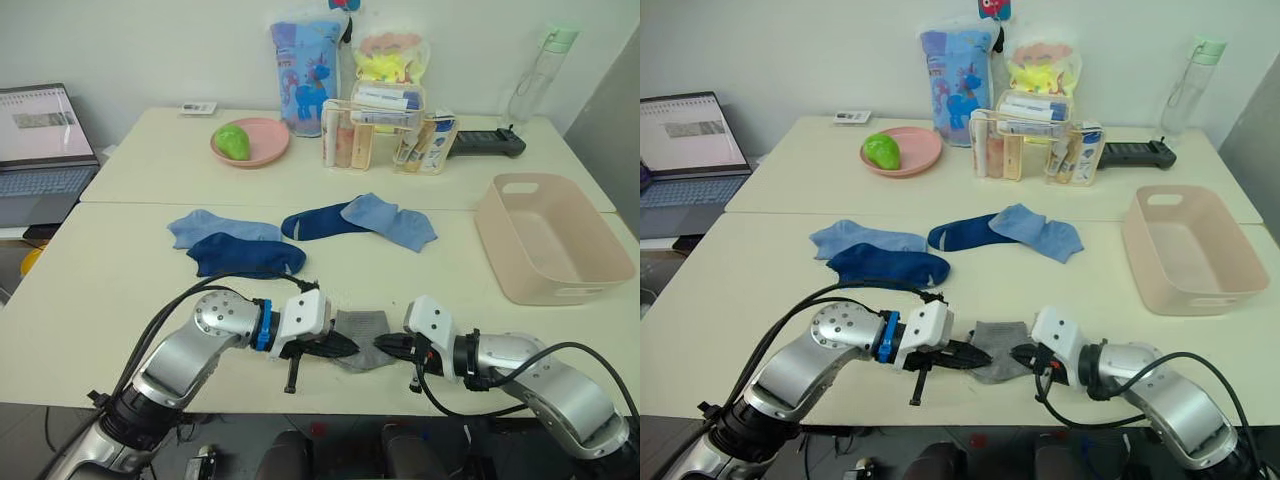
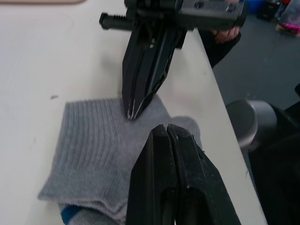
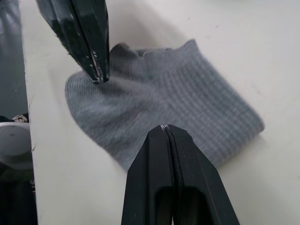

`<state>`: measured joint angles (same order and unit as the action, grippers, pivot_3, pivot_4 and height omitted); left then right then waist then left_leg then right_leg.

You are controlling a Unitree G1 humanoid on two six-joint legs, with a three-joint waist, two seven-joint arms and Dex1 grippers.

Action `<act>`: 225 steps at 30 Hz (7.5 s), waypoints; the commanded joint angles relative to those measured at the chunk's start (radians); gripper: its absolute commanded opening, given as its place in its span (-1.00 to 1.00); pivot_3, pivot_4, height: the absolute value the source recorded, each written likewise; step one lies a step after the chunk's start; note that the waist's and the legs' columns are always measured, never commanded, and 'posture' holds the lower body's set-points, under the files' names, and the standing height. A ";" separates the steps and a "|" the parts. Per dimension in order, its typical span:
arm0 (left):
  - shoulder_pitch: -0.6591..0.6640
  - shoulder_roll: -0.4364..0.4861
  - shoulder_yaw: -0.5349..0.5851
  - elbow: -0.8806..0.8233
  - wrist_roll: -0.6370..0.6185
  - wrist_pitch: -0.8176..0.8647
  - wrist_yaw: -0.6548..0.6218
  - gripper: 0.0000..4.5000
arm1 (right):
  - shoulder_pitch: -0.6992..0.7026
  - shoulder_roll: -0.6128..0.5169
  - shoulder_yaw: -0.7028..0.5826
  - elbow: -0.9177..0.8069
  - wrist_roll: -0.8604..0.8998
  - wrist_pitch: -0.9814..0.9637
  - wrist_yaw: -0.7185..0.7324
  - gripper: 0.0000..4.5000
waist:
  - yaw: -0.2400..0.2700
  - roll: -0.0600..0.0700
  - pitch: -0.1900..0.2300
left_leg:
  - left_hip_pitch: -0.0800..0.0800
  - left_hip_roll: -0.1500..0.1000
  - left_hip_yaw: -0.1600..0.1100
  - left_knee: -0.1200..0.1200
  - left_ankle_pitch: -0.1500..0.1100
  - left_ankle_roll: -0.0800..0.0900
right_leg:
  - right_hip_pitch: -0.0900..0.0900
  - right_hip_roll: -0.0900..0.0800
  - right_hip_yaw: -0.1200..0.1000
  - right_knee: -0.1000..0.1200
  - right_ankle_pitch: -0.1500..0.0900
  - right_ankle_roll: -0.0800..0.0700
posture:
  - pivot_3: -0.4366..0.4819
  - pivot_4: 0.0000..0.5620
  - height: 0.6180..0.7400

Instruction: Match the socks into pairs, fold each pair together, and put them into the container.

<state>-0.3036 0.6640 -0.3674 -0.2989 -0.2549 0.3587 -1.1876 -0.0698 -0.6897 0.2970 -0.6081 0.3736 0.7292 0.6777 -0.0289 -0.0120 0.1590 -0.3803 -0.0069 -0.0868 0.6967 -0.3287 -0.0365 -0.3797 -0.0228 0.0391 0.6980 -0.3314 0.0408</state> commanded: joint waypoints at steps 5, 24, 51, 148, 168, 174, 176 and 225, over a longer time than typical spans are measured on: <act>0.033 0.010 -0.003 0.115 0.081 -0.068 0.038 -1.00 | 0.034 -0.019 -0.003 -0.022 -0.030 -0.027 0.016 -0.98 | 0.000 0.000 0.000 | 0.000 0.000 0.000 0.000 0.000 0.000 | 0.000 0.000 0.000 0.000 0.000 0.000 | -0.05 -0.47 0.39; -0.049 -0.080 0.023 0.054 0.029 -0.026 0.105 -1.00 | 0.050 -0.017 -0.112 -0.079 0.024 0.026 0.011 -0.98 | -0.001 0.000 0.000 | 0.000 0.000 0.000 0.000 0.000 0.000 | 0.001 0.000 0.000 0.000 0.000 0.000 | -0.05 -0.47 0.39; 0.037 -0.006 0.021 0.166 0.129 -0.127 0.081 -1.00 | -0.060 0.160 -0.379 -0.046 0.456 0.651 -0.147 0.20 | -0.002 0.000 0.000 | 0.001 0.000 0.000 0.000 0.000 0.000 | 0.001 0.000 0.000 0.001 0.000 0.000 | -0.05 -0.47 0.39; -0.615 -0.589 0.090 0.311 -0.120 0.307 0.309 0.98 | -0.376 -0.498 -0.239 1.130 -0.728 -1.208 -0.133 -1.00 | -0.001 0.002 0.001 | -0.002 0.000 0.014 0.002 0.003 -0.004 | -0.004 0.000 0.005 0.001 0.001 0.002 | -0.05 -0.47 0.39; -0.645 -0.577 0.099 0.395 -0.083 0.231 0.299 1.00 | -0.188 -0.631 -0.534 0.733 -0.265 -0.709 0.429 0.97 | 0.004 0.003 0.001 | -0.003 0.000 0.013 0.003 0.003 -0.004 | -0.004 -0.001 0.004 0.002 0.001 0.002 | -0.05 -0.47 0.39; -0.630 -0.550 0.105 0.388 -0.089 0.228 0.279 1.00 | -0.082 -0.602 -0.684 0.564 -0.262 -0.559 0.381 0.97 | 0.003 0.003 0.001 | -0.002 0.000 0.013 0.003 0.003 -0.004 | -0.004 -0.001 0.004 0.003 0.001 0.002 | -0.05 -0.47 0.39; -0.612 -0.516 0.120 0.362 -0.102 0.234 0.256 1.00 | -0.062 -0.586 -0.715 0.547 -0.298 -0.569 0.333 0.97 | 0.003 0.003 0.001 | -0.002 0.000 0.012 0.003 0.003 -0.004 | -0.004 -0.001 0.004 0.003 0.001 0.002 | -0.05 -0.47 0.39; 0.291 0.031 0.611 0.137 -0.191 0.019 0.284 1.00 | 0.034 0.076 -0.242 -0.087 -0.077 -0.136 -0.050 0.97 | 0.003 -0.001 -0.001 | 0.000 0.000 0.006 0.002 0.001 0.000 | -0.005 -0.003 0.002 0.008 0.001 0.002 | -0.05 -0.47 0.39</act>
<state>0.0090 0.6992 0.2578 -0.1091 -0.4321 0.3702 -0.9210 -0.0285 -0.6166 0.0580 -0.6722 0.2661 0.5642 0.6300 -0.0263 -0.0130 0.1577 -0.3808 -0.0065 -0.0810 0.6986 -0.3280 -0.0370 -0.3851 -0.0258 0.0409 0.7057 -0.3305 0.0424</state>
